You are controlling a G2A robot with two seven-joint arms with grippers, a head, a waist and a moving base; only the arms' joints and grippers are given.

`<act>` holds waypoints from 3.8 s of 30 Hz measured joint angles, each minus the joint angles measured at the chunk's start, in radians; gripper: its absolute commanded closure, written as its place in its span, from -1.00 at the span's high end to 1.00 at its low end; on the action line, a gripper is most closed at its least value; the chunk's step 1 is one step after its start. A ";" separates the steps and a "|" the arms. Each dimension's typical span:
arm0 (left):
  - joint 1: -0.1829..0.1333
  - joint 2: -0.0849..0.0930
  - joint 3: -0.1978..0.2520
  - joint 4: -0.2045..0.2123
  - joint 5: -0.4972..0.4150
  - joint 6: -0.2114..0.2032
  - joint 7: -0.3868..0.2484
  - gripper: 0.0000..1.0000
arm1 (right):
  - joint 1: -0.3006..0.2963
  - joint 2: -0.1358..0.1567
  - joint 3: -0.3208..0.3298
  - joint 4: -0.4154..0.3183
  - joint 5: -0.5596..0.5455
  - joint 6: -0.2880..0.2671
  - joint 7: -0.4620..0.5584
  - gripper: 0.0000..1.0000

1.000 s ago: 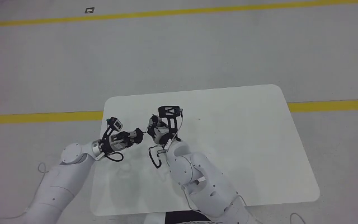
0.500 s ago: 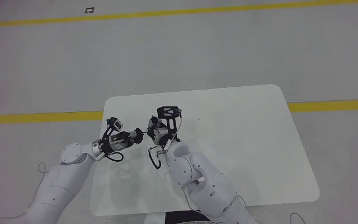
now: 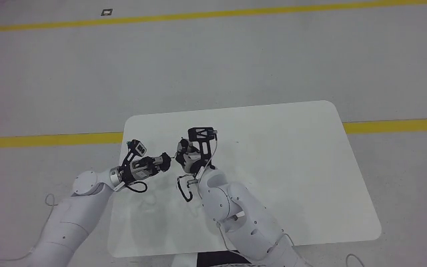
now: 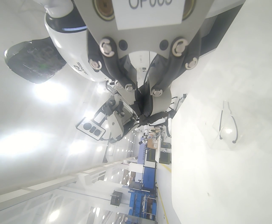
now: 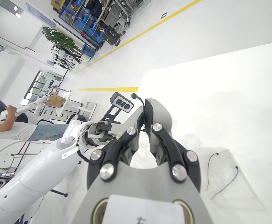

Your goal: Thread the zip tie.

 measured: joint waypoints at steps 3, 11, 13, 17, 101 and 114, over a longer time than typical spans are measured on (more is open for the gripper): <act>0.000 0.000 0.000 0.000 0.000 0.000 0.000 -1.00 | 0.000 0.000 -0.001 -0.001 0.000 0.000 0.000 -1.00; 0.000 0.000 0.000 0.000 0.000 0.000 0.000 -1.00 | 0.005 -0.001 -0.003 0.007 -0.002 0.000 0.003 -1.00; 0.000 0.000 0.000 0.000 0.000 0.000 0.000 -1.00 | 0.006 -0.003 -0.002 0.012 -0.002 0.000 0.007 -1.00; 0.000 0.000 0.000 0.000 0.000 0.000 0.000 -1.00 | 0.009 -0.005 0.000 0.018 -0.003 0.000 0.013 -1.00; 0.000 0.000 0.000 0.000 0.000 0.000 0.000 -1.00 | 0.002 0.012 0.023 0.058 0.209 -0.031 -0.004 -1.00; 0.000 0.000 0.000 0.000 0.000 0.000 0.000 -1.00 | 0.002 0.017 0.021 0.053 0.241 -0.039 -0.013 -1.00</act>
